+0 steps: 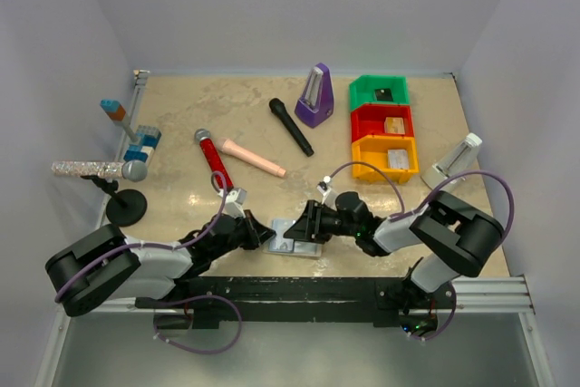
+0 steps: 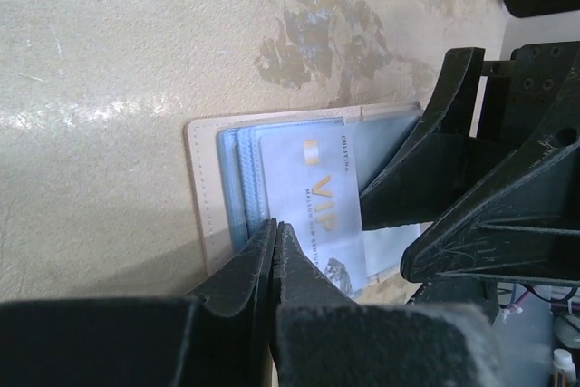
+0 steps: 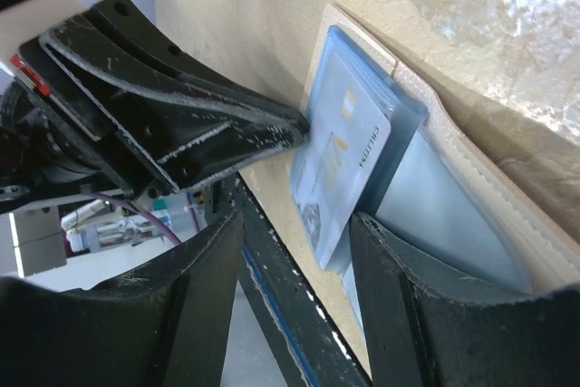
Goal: Take the credit cards out of the card holder
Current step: Remove the credit card from the card holder.
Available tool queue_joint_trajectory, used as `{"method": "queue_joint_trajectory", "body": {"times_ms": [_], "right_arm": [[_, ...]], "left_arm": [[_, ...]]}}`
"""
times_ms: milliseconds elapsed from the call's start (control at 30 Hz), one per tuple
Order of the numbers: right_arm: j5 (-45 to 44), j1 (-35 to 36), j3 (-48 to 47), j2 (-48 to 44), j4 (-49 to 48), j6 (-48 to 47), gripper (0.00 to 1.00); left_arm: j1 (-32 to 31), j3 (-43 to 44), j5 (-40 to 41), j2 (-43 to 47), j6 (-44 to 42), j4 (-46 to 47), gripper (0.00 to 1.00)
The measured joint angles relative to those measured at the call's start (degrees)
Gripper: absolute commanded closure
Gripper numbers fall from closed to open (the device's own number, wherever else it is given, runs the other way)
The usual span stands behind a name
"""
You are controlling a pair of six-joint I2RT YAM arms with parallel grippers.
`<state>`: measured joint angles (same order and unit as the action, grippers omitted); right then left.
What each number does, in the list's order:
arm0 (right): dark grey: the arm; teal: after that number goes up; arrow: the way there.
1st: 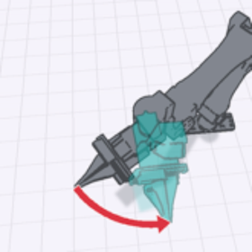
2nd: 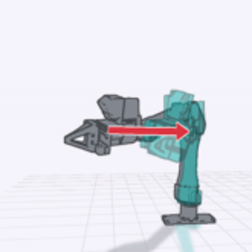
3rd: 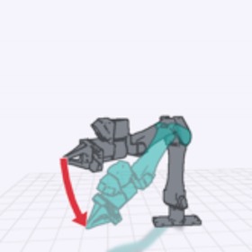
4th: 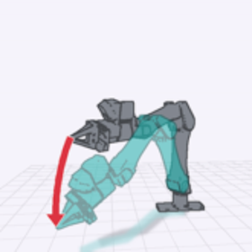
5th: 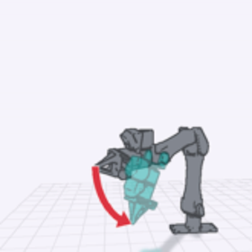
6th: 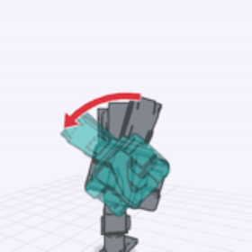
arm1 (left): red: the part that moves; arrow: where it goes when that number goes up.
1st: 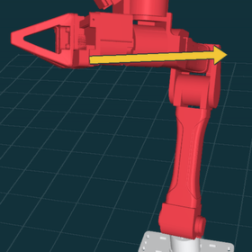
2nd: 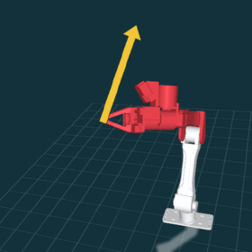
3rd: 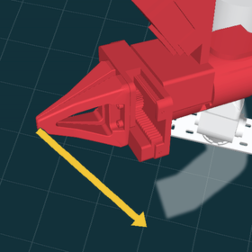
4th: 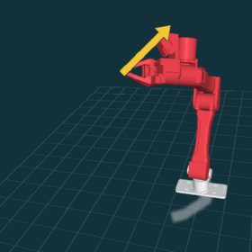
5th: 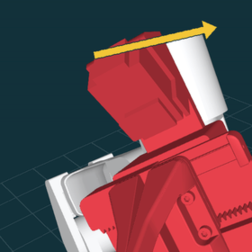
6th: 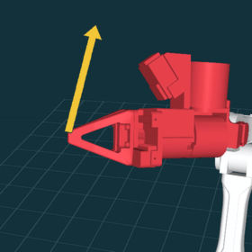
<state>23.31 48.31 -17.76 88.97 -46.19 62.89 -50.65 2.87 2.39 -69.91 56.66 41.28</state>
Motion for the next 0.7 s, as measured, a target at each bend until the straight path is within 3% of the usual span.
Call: {"method": "queue_joint_trajectory", "body": {"times_ms": [433, 700], "right_arm": [[0.3, -0.3, 0.1, 4.5, -5.7, 2.1, 0.48], [0.3, -0.5, -0.3, 4.7, -4.2, 2.0, 0.59]], "left_arm": [[-0.5, 0.0, -1.0, -1.6, 1.3, 2.0, 1.00], [-0.8, 0.0, -1.7, -4.9, 1.5, 6.1, 1.00]]}}
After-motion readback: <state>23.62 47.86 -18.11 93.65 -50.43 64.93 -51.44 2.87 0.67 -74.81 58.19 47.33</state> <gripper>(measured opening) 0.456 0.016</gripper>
